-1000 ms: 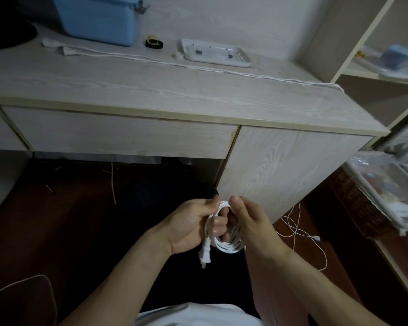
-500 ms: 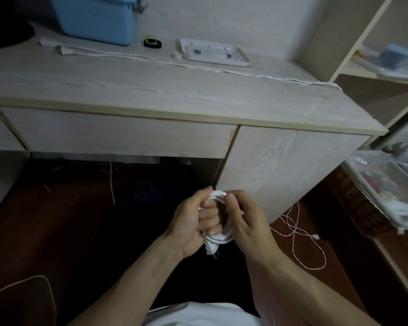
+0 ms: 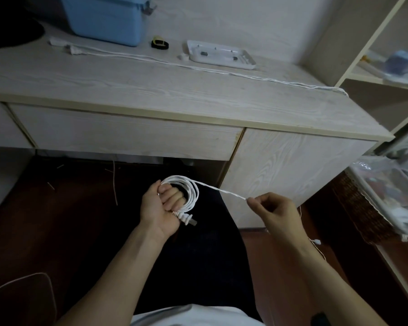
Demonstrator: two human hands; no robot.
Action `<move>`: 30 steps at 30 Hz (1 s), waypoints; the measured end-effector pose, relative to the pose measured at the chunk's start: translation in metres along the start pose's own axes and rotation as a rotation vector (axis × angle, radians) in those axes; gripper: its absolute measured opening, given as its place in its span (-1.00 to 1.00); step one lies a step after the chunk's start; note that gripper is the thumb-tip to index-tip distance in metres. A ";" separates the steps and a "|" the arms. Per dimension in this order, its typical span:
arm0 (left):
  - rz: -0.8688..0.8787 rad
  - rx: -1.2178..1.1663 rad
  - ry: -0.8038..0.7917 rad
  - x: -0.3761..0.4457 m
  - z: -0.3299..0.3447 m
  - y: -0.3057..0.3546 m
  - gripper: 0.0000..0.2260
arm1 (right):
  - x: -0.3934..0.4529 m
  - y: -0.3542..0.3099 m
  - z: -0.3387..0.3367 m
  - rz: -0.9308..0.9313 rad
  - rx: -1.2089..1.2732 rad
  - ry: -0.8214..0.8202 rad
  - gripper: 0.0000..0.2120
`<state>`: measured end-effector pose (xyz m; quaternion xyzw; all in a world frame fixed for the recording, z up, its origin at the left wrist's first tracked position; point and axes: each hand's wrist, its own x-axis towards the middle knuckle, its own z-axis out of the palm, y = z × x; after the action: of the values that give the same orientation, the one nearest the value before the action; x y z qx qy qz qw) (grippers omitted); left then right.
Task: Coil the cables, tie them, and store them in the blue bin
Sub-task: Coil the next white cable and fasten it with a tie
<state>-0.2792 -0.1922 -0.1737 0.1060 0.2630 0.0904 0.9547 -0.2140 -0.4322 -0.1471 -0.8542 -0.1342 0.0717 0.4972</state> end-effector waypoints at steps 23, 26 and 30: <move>0.278 0.471 0.000 0.001 0.002 -0.029 -0.78 | -0.034 -0.023 0.044 -0.501 -0.409 -0.651 -0.77; 0.293 0.885 -0.065 -0.006 0.000 -0.029 -0.83 | -0.029 -0.025 0.037 -0.475 -0.386 -0.496 -0.74; 0.173 1.437 -0.299 -0.019 0.001 -0.023 -0.81 | -0.026 -0.024 0.030 -0.446 -0.282 -0.340 -0.82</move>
<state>-0.2922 -0.2182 -0.1698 0.7367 0.1151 -0.0444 0.6649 -0.2507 -0.4039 -0.1413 -0.8400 -0.4082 0.0831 0.3478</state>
